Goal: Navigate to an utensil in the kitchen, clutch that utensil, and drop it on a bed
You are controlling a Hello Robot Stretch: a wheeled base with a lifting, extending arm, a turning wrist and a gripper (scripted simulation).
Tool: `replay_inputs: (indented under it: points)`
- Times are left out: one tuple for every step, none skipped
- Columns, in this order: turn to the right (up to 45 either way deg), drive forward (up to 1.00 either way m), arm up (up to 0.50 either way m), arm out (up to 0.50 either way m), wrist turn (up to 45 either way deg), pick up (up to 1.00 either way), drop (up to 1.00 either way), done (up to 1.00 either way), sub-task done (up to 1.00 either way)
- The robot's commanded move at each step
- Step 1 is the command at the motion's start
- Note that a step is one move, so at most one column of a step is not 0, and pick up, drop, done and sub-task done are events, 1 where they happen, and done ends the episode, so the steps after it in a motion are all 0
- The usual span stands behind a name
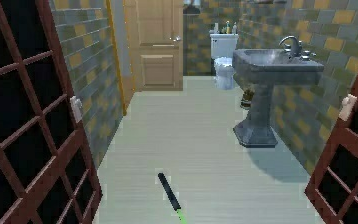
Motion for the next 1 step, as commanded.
replay_inputs:
  points:
    - [0.0,1.0,0.0,0.0,0.0,0.0,0.0,0.0,0.0]
